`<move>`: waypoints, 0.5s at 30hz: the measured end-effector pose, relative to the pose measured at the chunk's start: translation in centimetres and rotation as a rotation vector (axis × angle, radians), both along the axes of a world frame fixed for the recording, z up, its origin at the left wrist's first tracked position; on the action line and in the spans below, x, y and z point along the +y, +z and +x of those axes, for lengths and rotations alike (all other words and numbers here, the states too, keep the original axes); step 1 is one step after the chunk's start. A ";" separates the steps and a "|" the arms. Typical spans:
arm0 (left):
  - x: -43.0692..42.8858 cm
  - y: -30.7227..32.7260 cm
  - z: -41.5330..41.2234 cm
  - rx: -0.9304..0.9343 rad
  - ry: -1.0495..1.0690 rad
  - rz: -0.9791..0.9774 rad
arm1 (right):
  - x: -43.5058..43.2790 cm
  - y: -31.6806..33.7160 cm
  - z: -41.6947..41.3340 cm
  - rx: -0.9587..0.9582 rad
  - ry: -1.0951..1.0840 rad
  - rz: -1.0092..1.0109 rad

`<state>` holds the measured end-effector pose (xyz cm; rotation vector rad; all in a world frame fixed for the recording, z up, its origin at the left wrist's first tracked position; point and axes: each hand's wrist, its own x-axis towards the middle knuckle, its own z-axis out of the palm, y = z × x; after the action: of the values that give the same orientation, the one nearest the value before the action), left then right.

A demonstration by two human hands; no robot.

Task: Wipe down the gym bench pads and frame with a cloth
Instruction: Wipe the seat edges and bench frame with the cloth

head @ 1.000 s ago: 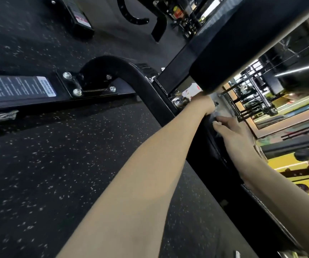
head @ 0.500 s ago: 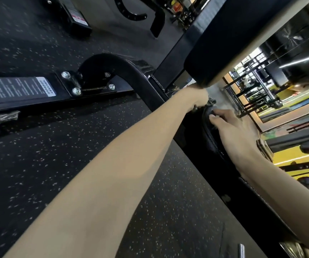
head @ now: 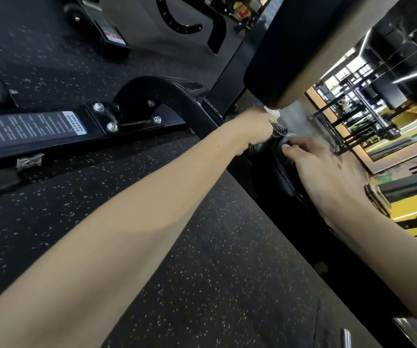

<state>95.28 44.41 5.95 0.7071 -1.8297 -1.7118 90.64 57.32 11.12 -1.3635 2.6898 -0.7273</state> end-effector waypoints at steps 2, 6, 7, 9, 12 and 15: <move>0.0 -0.7 -0.1 0.033 0.055 0.037 | -0.1 -0.2 -0.2 -0.026 -0.007 -0.036; 0.3 -0.6 0.3 0.041 0.097 0.002 | -0.2 -0.3 -0.1 -0.026 -0.014 -0.048; 0.3 -0.6 0.5 0.042 0.089 -0.004 | -0.3 -0.3 -0.3 -0.033 -0.004 -0.054; 0.2 -1.0 1.0 0.041 0.102 0.000 | -0.3 -0.4 -0.2 -0.034 -0.002 -0.042; 1.0 -0.8 1.9 0.056 0.139 0.010 | -0.3 -0.2 -0.2 -0.018 -0.014 -0.055; 2.3 -0.3 2.8 0.048 0.184 -0.012 | 0.0 0.1 0.1 -0.039 -0.021 -0.148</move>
<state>98.11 46.75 5.60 0.7963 -1.6853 -1.5840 90.79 57.37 11.24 -1.3370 2.6719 -0.9617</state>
